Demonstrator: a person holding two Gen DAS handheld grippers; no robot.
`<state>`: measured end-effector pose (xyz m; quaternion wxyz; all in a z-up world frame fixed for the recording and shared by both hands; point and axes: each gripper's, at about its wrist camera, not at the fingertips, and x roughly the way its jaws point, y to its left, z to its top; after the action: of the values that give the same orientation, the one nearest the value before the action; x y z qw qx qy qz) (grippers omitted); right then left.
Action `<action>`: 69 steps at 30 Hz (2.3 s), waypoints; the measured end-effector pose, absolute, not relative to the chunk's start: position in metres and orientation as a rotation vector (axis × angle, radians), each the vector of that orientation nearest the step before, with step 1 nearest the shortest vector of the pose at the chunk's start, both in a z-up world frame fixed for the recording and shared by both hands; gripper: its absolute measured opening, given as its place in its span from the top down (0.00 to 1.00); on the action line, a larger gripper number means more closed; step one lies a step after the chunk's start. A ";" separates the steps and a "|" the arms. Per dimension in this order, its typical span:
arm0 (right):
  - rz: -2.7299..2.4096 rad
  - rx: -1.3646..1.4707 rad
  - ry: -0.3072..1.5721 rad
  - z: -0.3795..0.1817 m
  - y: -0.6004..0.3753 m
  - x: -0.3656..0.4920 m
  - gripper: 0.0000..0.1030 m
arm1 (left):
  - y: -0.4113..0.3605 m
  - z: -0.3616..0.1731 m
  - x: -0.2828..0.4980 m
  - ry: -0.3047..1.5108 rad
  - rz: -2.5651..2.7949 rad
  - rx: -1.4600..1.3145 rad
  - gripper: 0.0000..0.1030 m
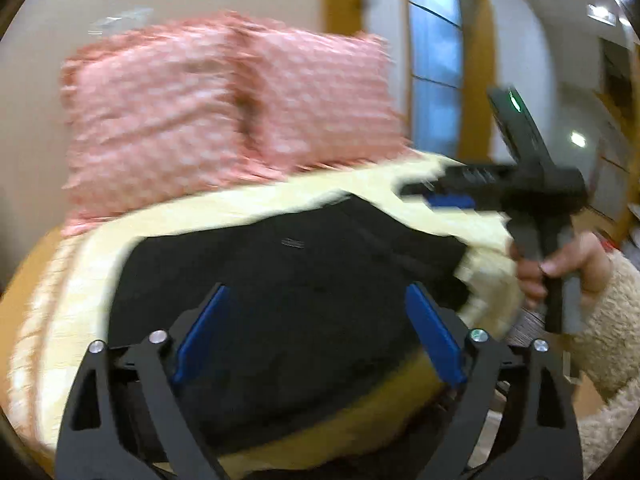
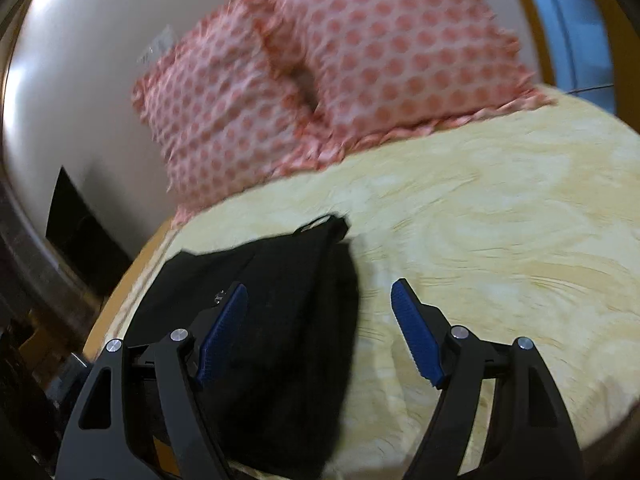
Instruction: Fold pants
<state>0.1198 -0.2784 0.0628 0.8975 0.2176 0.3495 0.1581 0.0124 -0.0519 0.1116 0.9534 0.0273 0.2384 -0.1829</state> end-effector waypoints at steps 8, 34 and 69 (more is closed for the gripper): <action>0.341 0.263 0.804 0.055 -0.240 0.135 0.63 | -0.010 0.093 0.036 0.598 -0.229 -0.060 0.08; 0.183 0.231 0.613 0.077 -0.263 0.078 0.71 | 0.021 0.080 0.046 0.643 -0.224 -0.164 0.02; 0.457 0.306 0.776 0.049 -0.256 0.154 0.78 | 0.026 0.058 0.045 0.654 -0.272 -0.160 0.02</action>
<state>0.1545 -0.2562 0.0492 0.8891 0.1473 0.3734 0.2199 0.0448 0.0262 0.0581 0.9348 -0.0781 0.3199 -0.1328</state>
